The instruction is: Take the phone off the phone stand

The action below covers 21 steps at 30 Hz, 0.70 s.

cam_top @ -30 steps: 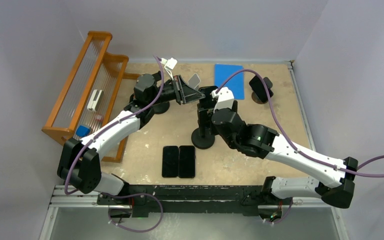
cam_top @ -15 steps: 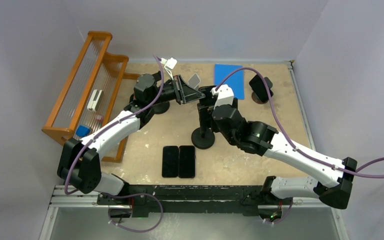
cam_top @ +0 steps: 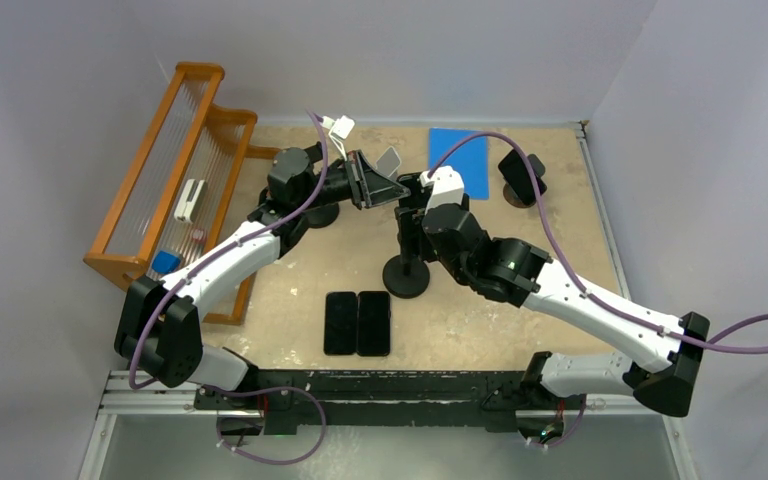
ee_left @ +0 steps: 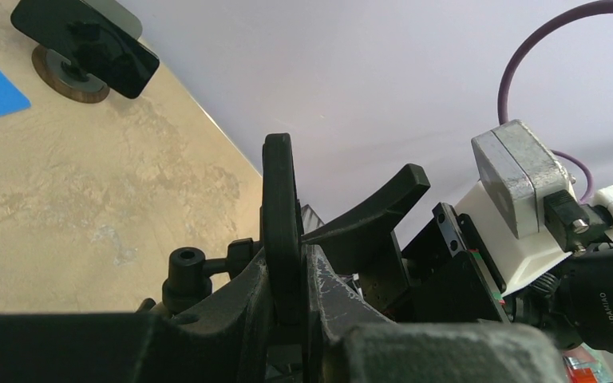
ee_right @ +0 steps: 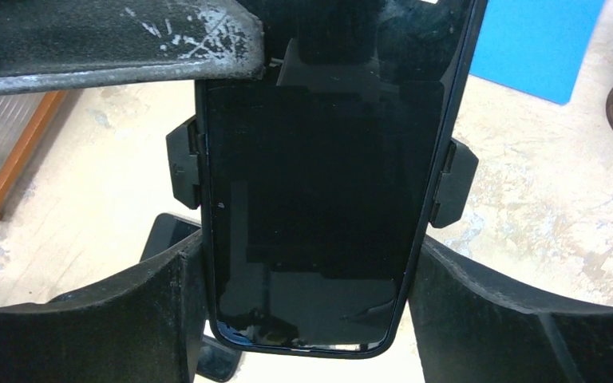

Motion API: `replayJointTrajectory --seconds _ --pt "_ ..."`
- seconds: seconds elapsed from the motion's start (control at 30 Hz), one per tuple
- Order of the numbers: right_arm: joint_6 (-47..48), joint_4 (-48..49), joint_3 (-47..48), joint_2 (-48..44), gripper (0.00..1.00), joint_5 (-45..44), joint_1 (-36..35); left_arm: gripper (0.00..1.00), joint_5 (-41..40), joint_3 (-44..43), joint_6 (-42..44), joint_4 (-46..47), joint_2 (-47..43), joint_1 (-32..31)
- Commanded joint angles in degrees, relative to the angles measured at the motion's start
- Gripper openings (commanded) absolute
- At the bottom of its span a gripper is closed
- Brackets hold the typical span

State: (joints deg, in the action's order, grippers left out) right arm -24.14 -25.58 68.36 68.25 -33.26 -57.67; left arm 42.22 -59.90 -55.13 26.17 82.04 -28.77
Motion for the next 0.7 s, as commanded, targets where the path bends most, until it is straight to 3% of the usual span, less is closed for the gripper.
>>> replayJointTrajectory --seconds 0.0,0.13,0.27,0.47,0.67 --pt "1.0 1.6 2.7 -0.5 0.75 0.4 0.3 0.04 1.0 0.6 1.7 -2.3 -0.7 0.4" --pt "1.3 1.3 3.4 -0.8 0.63 1.1 0.3 0.31 1.3 0.3 1.8 -3.0 -2.3 0.4" --pt "1.6 1.1 4.0 -1.0 0.56 1.8 0.3 0.46 1.1 -0.7 2.7 -5.3 -4.2 0.4" --pt "1.8 0.9 4.7 -0.6 0.45 2.5 0.3 0.57 -0.4 -0.2 3.7 -8.5 -8.0 0.4" --pt "2.1 1.0 5.1 -0.7 0.41 3.1 0.3 0.57 2.7 1.2 3.4 -9.5 -8.7 0.4"
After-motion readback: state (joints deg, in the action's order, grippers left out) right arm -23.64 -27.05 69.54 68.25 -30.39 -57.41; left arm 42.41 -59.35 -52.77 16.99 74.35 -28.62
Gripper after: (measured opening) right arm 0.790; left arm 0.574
